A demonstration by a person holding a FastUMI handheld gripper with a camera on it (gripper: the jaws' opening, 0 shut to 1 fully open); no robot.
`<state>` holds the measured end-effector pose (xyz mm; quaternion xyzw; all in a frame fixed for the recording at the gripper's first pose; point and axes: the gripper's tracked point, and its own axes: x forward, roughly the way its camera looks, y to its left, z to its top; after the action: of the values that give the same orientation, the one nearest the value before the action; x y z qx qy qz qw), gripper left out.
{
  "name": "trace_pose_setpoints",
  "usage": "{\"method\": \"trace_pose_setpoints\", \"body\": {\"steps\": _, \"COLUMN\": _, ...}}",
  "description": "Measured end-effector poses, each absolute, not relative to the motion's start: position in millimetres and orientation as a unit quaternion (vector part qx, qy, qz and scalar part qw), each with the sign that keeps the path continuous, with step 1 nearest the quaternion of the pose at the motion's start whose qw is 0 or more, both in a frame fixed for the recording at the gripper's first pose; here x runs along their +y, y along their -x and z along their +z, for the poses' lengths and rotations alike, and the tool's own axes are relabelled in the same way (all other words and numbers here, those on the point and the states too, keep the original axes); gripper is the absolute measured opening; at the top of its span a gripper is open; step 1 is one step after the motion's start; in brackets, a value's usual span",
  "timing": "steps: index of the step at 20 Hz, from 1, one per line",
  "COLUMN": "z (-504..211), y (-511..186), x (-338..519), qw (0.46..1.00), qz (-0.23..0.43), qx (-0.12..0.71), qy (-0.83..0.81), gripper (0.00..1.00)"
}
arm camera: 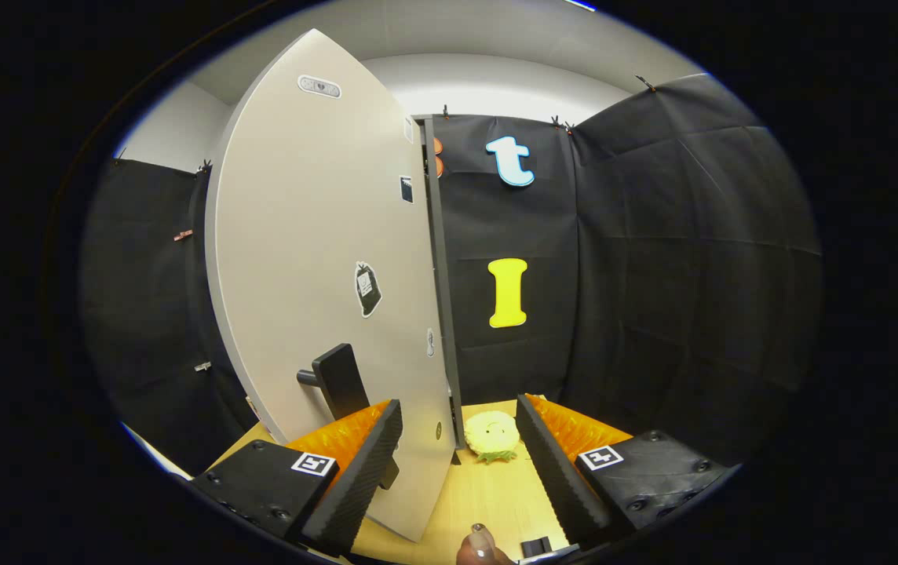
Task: Open the shoe cabinet door, grab the shoes and put them into the shoe cabinet, then close the shoe cabinet door.
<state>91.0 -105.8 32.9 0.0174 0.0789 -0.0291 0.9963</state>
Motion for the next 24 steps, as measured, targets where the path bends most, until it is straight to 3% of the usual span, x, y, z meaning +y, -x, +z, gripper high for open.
{"method": "trace_pose_setpoints", "body": {"steps": 9, "z": 25.2, "y": -115.4, "x": -25.8, "qw": 0.997, "qz": -0.008, "qx": 0.071, "qy": -0.016, "gripper": 0.97}}
{"method": "trace_pose_setpoints", "body": {"steps": 24, "z": 13.1, "y": -178.1, "x": 87.2, "qw": 0.994, "qz": 0.088, "qx": 0.068, "qy": -0.012, "gripper": 0.97}}
